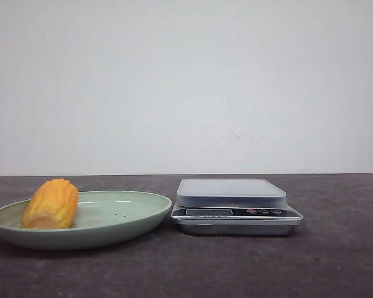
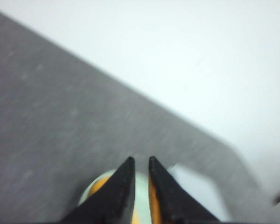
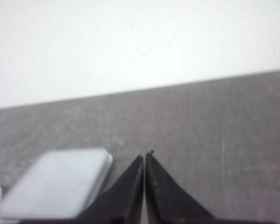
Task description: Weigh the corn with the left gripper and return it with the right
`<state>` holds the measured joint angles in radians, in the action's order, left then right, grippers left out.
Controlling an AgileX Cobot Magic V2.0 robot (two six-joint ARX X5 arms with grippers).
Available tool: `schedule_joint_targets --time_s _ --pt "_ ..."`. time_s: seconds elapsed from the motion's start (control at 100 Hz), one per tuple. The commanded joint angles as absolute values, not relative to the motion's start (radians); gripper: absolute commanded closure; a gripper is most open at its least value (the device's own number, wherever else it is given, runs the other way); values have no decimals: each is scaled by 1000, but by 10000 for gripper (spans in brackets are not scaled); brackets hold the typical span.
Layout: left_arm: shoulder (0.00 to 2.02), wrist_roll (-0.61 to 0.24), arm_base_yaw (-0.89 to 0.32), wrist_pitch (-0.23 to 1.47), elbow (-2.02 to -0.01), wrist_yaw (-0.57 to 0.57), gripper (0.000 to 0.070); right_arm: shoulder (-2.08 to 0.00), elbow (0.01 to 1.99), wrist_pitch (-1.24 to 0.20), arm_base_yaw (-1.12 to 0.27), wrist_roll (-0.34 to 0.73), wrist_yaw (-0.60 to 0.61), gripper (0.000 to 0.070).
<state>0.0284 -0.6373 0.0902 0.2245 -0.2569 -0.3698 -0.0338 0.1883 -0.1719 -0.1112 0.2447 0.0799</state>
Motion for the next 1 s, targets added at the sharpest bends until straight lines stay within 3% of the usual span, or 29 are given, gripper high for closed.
schedule_joint_targets --time_s 0.0,0.34,0.57,0.77,0.92,0.99 --pt "52 -711 90 213 -319 -390 688 -75 260 -227 -113 260 81 697" --pt "267 -518 90 369 -587 -482 688 -361 628 -375 -113 243 337 697" --pt "416 -433 90 445 -677 -511 688 -501 706 -329 -113 199 340 697" --pt "551 -425 86 458 -756 -629 688 -570 723 -327 -116 202 340 697" --pt "620 -370 58 462 -822 -617 688 -575 728 -315 -116 190 339 693" --pt "646 -366 49 474 -853 -602 688 -575 728 -299 -116 191 340 648"
